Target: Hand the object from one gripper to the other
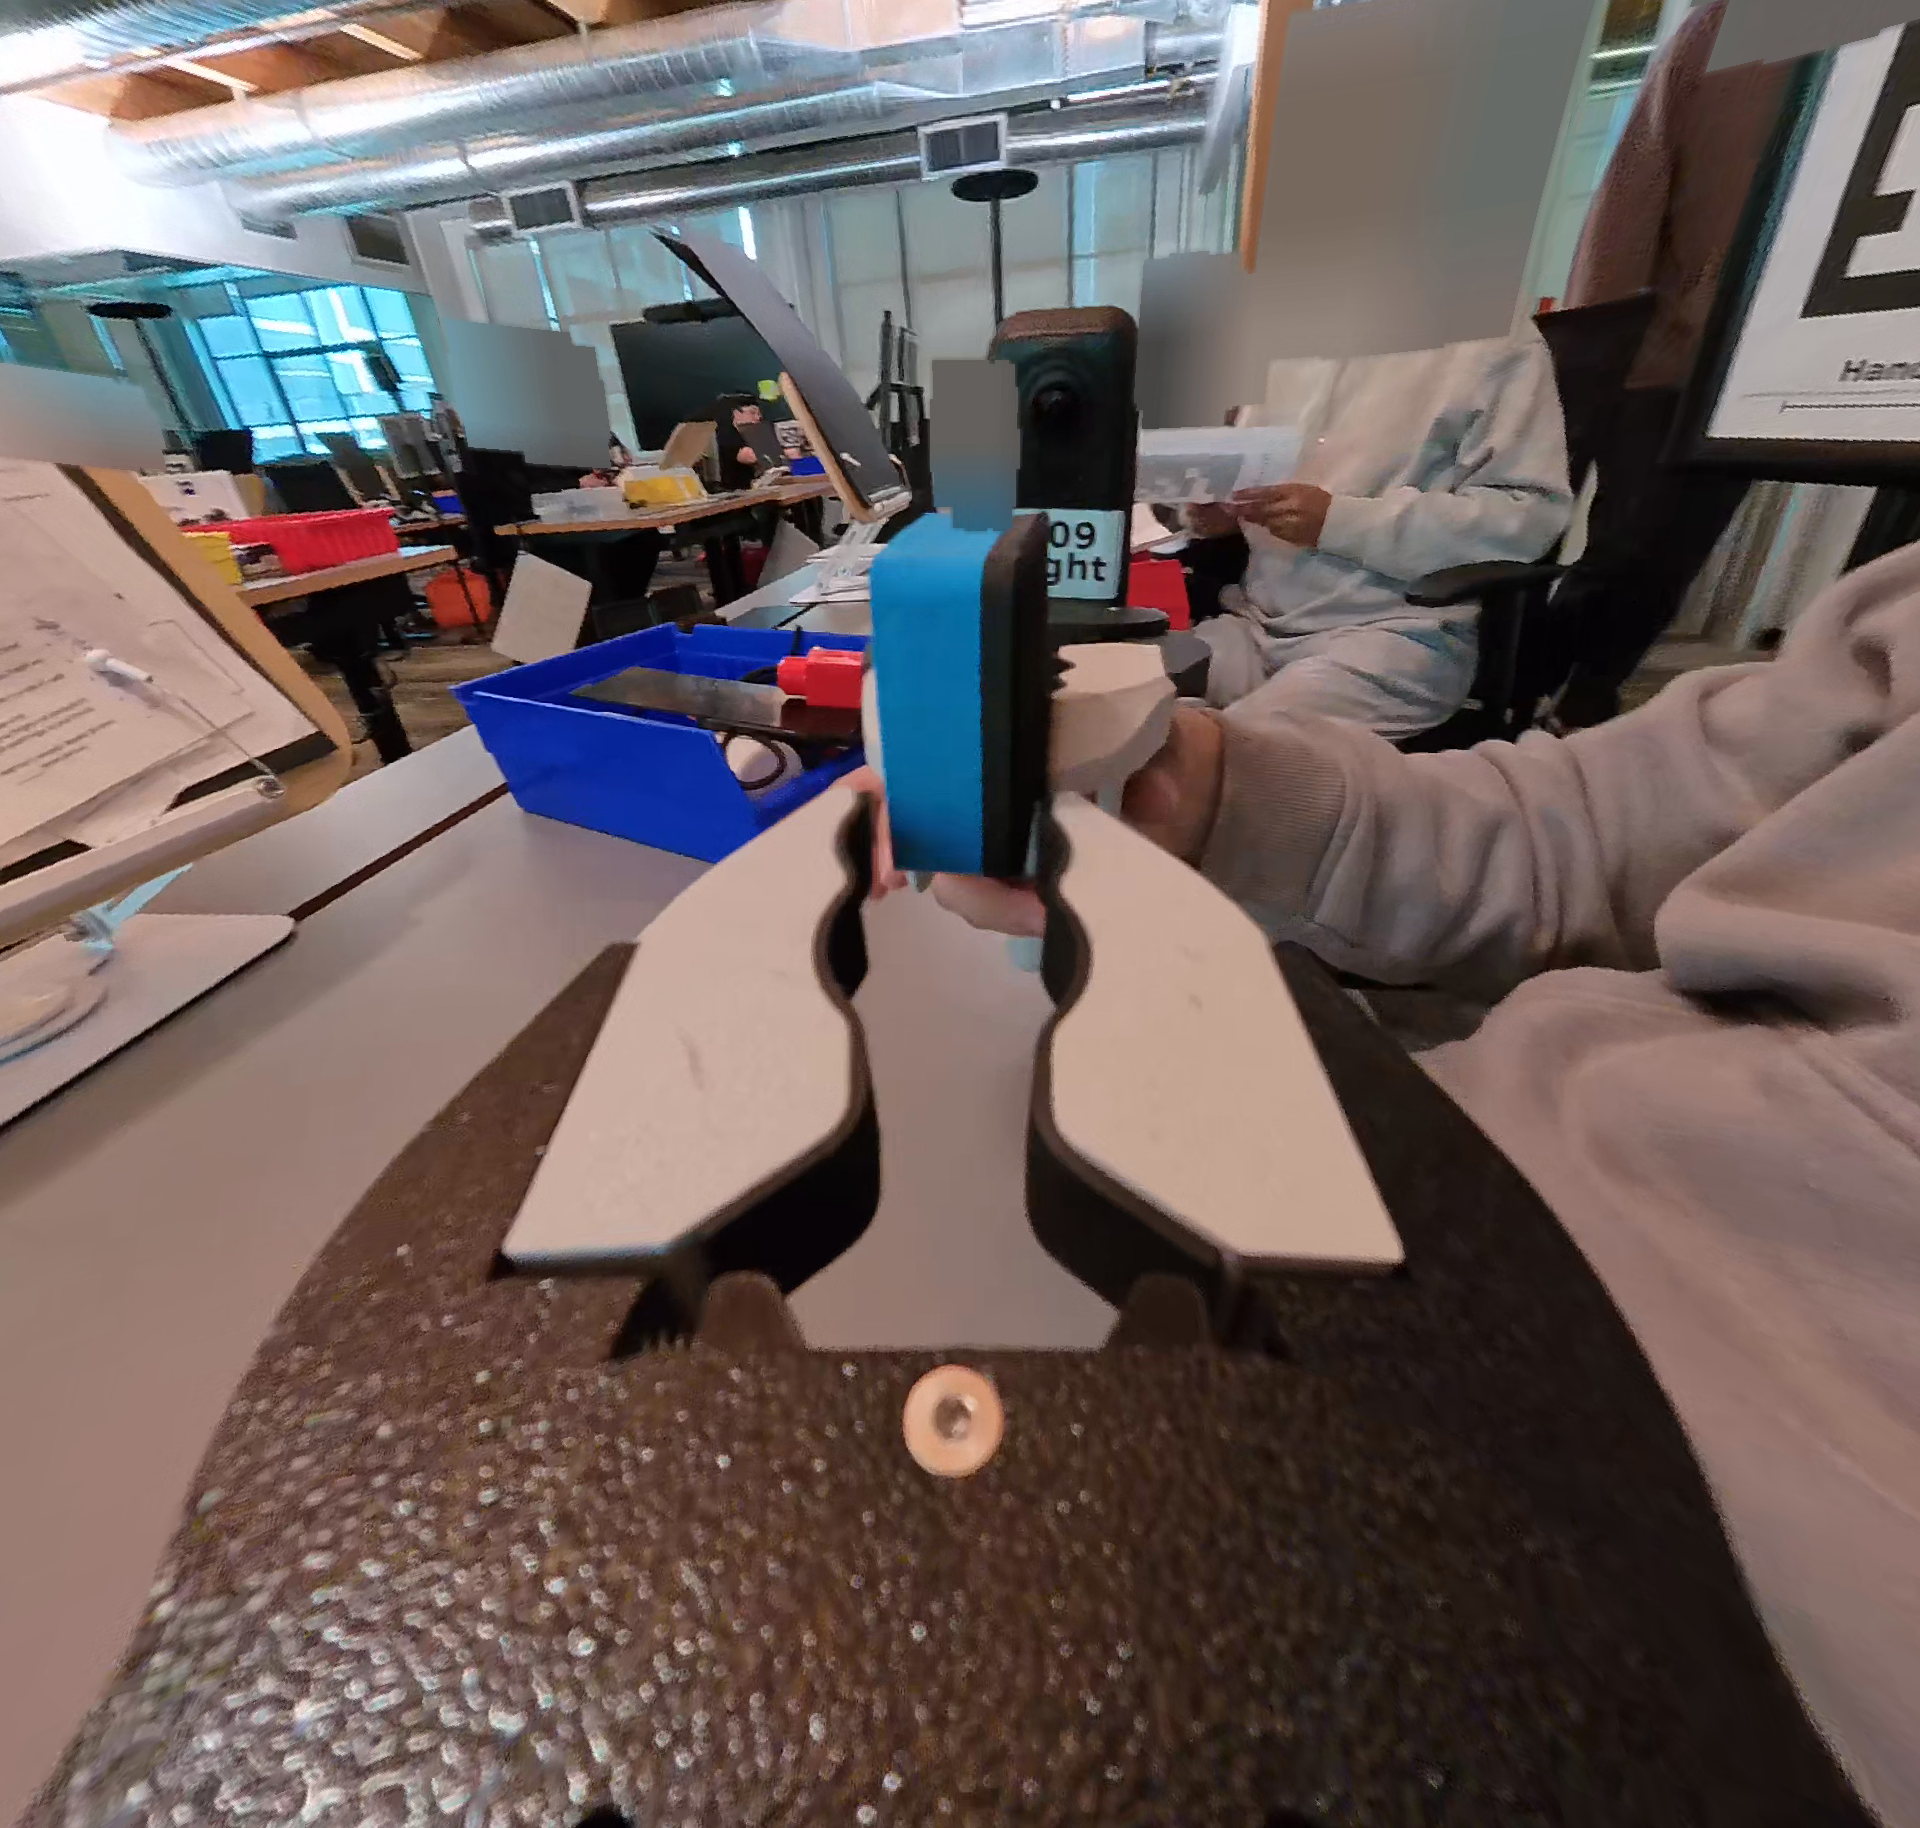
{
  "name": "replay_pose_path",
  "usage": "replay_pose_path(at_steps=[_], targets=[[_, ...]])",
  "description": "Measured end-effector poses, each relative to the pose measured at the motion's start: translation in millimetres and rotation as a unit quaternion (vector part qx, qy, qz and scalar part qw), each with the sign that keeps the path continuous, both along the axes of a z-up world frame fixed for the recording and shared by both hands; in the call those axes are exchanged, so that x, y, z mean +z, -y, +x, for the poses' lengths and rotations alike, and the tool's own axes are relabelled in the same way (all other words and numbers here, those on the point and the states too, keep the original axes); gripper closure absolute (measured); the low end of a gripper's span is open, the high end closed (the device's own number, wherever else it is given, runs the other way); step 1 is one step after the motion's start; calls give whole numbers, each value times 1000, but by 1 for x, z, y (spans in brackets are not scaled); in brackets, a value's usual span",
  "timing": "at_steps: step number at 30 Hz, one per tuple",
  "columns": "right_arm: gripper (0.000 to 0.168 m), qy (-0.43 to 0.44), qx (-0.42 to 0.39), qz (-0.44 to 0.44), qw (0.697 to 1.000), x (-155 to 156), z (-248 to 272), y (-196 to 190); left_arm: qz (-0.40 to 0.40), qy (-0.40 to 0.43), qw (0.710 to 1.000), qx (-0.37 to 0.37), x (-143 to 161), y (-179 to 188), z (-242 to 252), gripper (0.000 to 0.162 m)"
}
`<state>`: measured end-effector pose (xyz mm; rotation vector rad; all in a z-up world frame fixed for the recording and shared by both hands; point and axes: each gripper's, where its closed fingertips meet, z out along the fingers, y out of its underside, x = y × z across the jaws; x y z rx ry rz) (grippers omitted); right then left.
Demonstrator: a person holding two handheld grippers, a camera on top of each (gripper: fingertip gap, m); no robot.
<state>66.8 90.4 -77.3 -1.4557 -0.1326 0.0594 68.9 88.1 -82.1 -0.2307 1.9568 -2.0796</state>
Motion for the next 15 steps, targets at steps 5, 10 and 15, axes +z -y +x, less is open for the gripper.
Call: replay_pose_path(at_steps=[5,10,15], targets=[[135,3,-31,4,1000,-1,8,1,24,6,1000,15,-8,-1,7,140],[116,7,-54,10,998,4,15,6,61,47,997,30,-14,0,8,140],[144,81,-25,4,996,3,-1,6,76,41,996,7,-22,6,4,139]])
